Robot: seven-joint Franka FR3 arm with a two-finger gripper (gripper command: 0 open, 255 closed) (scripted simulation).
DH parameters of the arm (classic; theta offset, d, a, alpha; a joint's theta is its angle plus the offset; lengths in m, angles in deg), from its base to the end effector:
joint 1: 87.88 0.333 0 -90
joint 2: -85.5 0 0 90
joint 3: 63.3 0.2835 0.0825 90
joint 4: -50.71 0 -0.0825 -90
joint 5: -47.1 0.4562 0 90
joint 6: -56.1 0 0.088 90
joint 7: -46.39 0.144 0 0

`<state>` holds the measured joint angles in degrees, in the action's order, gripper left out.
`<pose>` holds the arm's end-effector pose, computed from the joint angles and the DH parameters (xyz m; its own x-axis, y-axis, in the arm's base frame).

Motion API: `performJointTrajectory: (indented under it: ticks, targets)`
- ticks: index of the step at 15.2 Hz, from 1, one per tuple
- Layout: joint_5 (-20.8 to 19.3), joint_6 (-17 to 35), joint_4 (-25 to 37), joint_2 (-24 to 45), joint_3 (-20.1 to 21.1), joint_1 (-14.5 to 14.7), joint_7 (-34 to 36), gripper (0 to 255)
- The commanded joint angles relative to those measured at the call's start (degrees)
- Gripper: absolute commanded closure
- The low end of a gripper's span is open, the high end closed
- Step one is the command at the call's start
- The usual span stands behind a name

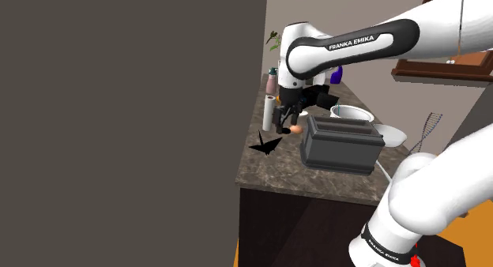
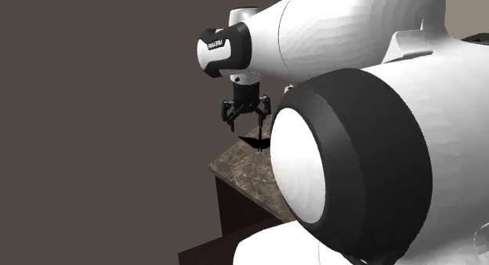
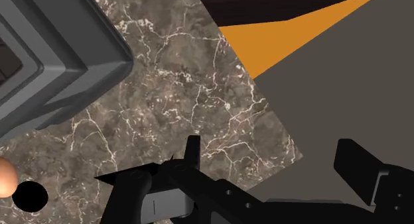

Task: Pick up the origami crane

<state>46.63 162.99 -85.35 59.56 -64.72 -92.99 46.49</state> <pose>0.4835 -0.0557 0.3958 0.9923 -0.1098 -0.0565 -0.1102 -0.9939 -0.0030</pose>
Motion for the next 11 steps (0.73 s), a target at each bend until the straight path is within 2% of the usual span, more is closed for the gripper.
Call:
performJointTrajectory:
  ticks: [1,11]
  targets:
    - [-0.38,2.79,0.79,3.93,-0.48,-0.74,0.63,0]
    - [-1.18,13.69,8.70,24.65,-3.13,-3.77,3.62,0]
